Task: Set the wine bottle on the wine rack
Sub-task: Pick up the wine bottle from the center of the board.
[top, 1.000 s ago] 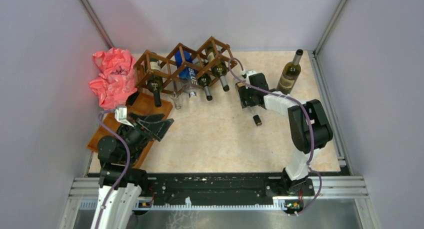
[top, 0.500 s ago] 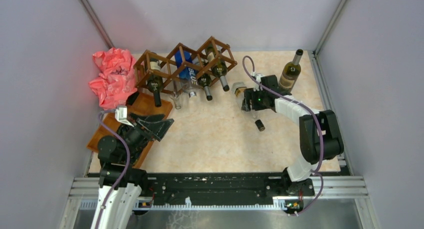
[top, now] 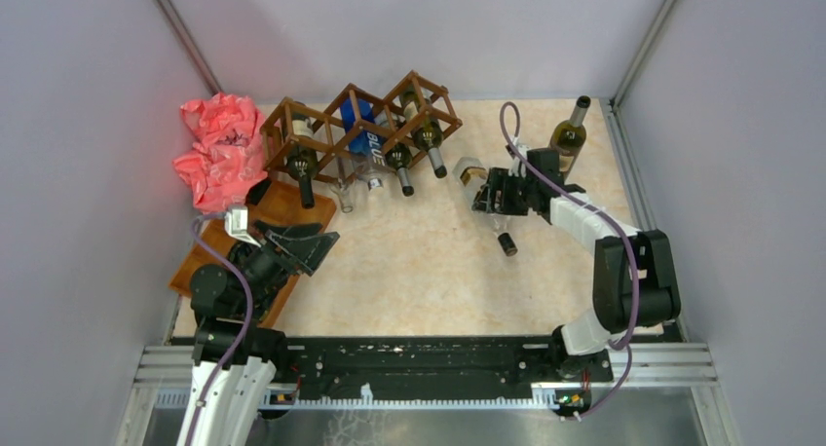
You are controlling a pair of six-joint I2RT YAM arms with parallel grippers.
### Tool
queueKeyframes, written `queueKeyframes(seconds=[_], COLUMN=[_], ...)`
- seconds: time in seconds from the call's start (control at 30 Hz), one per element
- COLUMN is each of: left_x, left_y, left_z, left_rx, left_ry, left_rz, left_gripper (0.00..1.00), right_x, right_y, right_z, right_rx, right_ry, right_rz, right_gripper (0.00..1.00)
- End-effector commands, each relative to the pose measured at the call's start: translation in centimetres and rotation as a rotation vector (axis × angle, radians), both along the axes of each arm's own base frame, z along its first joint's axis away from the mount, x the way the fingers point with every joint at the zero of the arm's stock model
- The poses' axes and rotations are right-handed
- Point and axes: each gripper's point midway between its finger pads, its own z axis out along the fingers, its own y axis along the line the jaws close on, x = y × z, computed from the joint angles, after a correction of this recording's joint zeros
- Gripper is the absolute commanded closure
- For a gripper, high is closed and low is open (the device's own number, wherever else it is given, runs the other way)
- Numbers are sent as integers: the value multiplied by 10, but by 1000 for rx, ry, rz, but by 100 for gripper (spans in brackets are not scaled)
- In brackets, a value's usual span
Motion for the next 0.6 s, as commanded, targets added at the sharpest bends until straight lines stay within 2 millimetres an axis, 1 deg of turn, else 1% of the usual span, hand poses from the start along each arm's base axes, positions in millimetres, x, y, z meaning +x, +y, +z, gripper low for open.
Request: queueKeyframes(seconds=[0.0, 0.13, 0.2, 0.33, 0.57], left_x=[-6, -6, -5, -5, -4], left_y=[-2, -4, -5, -7, -11], left_z=[17, 17, 18, 19, 15], left_rx=[-14, -19, -22, -24, -29], left_ry=[-46, -44, -45, -44, -20], left_rz=[-26, -39, -47, -59, -89], left_gripper=[1, 1, 1, 1, 1], right_x=[26, 23, 25, 24, 22], right_y=[15, 12, 11, 8, 3], right_z=[80, 86, 94, 103, 112], right_rx=[164, 202, 220, 247, 306], right_ry=[-251, -244, -272, -293, -301], right_rz=[33, 23, 21, 15, 3], right_gripper=[100, 100, 100, 100, 100])
